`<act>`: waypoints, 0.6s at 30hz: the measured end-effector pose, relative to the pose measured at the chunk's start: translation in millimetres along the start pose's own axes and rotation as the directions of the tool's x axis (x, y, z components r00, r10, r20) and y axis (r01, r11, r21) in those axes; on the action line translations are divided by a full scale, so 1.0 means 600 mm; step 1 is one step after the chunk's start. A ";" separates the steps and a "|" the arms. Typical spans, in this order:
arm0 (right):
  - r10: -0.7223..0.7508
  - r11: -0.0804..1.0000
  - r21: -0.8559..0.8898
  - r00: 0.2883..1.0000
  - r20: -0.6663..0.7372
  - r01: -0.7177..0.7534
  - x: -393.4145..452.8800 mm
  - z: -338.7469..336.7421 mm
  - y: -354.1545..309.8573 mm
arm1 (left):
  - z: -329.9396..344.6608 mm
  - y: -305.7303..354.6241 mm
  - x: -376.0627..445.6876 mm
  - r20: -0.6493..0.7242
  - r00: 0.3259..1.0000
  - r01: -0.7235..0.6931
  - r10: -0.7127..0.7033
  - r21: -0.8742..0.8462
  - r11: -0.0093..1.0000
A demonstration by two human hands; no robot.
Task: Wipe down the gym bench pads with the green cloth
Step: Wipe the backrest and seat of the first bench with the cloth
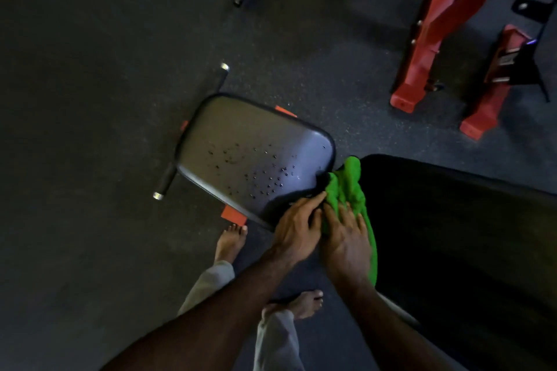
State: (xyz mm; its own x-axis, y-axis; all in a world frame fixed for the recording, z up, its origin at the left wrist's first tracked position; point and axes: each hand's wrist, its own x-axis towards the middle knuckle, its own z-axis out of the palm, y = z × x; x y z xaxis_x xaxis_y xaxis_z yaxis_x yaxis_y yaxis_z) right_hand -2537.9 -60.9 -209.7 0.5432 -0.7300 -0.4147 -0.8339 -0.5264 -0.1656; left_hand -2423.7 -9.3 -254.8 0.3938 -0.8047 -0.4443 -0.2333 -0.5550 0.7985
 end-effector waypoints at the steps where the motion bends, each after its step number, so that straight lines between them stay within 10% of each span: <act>1: 0.049 0.997 0.068 0.999 -0.016 -0.048 0.004 -0.009 -0.011 | -0.025 0.009 0.010 0.002 0.999 -0.034 0.034 -0.001 0.999; 10: 0.340 0.791 0.581 0.927 -0.156 -0.192 0.023 -0.070 -0.104 | -0.203 0.068 0.092 -0.113 0.975 -0.197 0.191 -0.044 0.979; 18: 0.297 0.710 0.701 0.933 -0.203 -0.073 0.097 -0.023 -0.184 | -0.273 0.009 0.184 -0.179 0.941 -0.241 0.286 0.235 0.942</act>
State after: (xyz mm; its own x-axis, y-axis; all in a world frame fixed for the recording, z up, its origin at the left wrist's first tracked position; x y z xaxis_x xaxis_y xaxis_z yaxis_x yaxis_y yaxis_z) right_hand -2412.8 -51.5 -203.4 0.2788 -0.9261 -0.2543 -0.7001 -0.0148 -0.7138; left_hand -2236.0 -66.4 -232.8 0.4634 -0.8784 -0.1170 -0.5238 -0.3780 0.7634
